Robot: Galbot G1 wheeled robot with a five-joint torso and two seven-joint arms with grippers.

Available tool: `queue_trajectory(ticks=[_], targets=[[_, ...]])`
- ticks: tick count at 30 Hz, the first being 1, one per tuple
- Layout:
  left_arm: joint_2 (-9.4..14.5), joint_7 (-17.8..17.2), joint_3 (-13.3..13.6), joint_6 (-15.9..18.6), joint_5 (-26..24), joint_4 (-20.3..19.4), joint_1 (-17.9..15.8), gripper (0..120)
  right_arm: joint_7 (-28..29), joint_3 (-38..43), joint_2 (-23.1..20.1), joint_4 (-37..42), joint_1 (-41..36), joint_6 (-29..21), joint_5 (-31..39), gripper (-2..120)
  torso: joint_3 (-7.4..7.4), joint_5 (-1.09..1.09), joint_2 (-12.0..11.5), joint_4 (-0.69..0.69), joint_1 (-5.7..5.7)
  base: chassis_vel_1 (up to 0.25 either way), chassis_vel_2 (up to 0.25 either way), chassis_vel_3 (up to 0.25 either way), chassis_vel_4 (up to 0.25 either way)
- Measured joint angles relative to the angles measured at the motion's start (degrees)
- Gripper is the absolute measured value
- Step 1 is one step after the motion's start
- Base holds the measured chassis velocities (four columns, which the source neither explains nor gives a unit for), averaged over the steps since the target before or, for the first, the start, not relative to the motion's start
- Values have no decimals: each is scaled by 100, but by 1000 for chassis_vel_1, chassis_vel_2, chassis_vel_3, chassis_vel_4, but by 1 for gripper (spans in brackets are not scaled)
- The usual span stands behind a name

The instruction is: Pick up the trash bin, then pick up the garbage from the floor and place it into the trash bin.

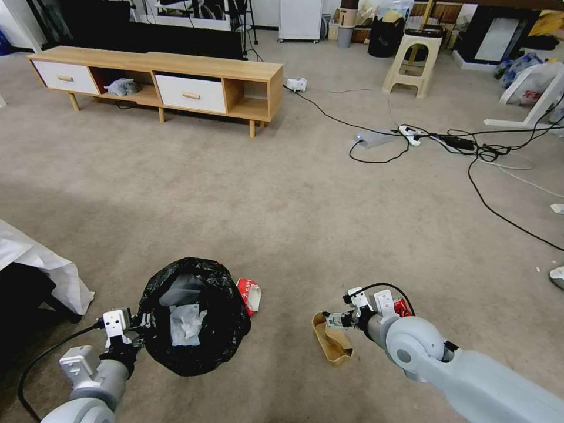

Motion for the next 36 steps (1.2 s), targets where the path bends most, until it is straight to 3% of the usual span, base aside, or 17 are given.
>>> queue_trajectory(ticks=[14, 22, 36], targets=[[-66, 42, 64, -38, 39, 64, -14, 1, 292, -305, 398, -351, 204, -206, 378, 100, 0, 0, 0, 1, 0, 0, 0, 0, 0], [-60, 48, 14, -52, -2, 123, -83, 1, 501, -830, 694, -666, 792, -346, 647, 100, 0, -1, 0, 1, 0, 0, 0, 0, 0], [-59, 48, -6, -60, -68, 234, -160, 1, 596, -1057, 757, -990, 1009, -417, 676, 100, 0, 0, 0, 0, 0, 0, 0, 0, 0]])
